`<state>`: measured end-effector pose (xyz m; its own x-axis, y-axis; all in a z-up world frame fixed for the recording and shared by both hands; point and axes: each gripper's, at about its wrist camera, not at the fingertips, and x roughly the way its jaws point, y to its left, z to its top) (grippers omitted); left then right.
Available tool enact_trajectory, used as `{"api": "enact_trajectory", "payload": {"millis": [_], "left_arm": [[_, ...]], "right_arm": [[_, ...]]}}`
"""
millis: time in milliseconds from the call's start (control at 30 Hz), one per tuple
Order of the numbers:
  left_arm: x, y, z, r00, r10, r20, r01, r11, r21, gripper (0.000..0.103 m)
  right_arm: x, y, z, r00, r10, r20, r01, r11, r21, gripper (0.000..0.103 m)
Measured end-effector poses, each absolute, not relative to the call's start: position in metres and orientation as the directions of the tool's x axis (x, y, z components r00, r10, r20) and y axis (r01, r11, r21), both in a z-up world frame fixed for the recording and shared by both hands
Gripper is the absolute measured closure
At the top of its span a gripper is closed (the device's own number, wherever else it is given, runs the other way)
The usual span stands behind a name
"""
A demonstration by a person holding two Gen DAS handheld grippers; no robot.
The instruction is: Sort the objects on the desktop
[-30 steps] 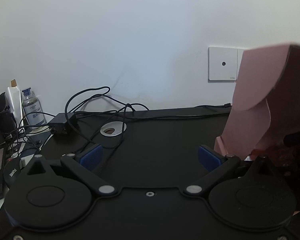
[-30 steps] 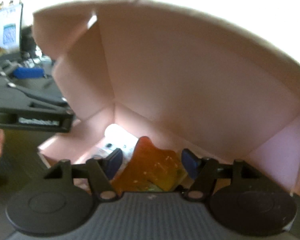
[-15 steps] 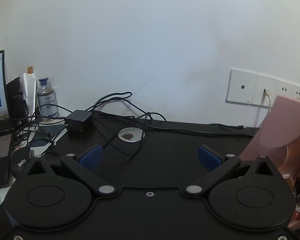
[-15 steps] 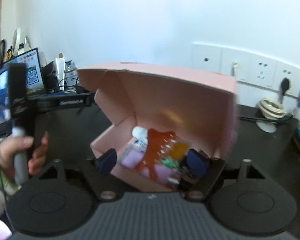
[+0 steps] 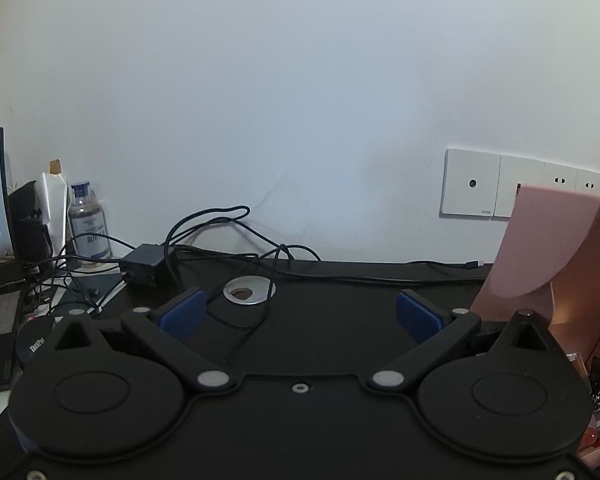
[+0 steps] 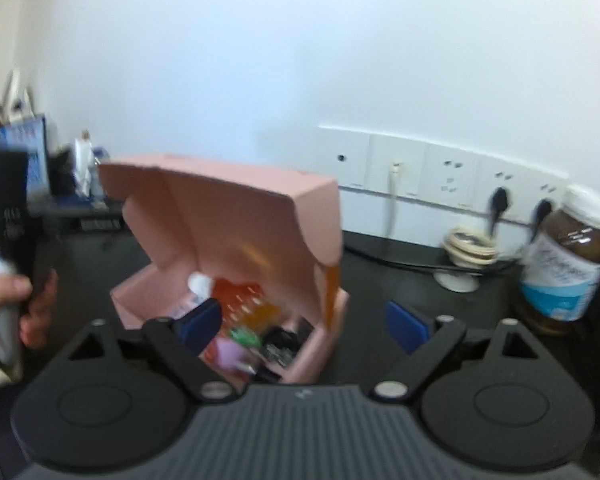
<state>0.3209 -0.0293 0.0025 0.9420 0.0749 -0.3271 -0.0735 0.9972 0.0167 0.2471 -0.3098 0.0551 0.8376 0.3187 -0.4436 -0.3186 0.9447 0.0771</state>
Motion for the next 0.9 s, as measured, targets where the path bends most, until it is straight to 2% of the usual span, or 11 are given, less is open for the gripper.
{"api": "enact_trajectory", "payload": {"millis": [133, 367, 567, 900], "left_arm": [[0.320, -0.031, 0.003, 0.944, 0.076, -0.322, -0.072, 0.997, 0.025, 0.000], [0.321, -0.032, 0.000, 0.935, 0.079, -0.345, -0.075, 0.997, 0.025, 0.000], [0.317, -0.036, -0.004, 0.931, 0.106, -0.350, -0.083, 0.993, 0.080, 0.001], [0.314, -0.034, -0.010, 0.916, 0.099, -0.390, -0.064, 0.993, 0.102, 0.000]], "right_arm": [[0.263, -0.315, 0.064, 0.795, 0.433, -0.425, -0.357, 0.900, 0.249, 0.014], [0.274, -0.321, 0.062, 0.767, 0.509, -0.391, -0.318, 0.830, 0.457, 0.011], [0.273, -0.320, 0.052, 0.766, 0.507, -0.397, -0.311, 0.831, 0.460, 0.010], [0.279, -0.316, 0.044, 0.754, 0.498, -0.429, -0.293, 0.839, 0.458, 0.008]]}}
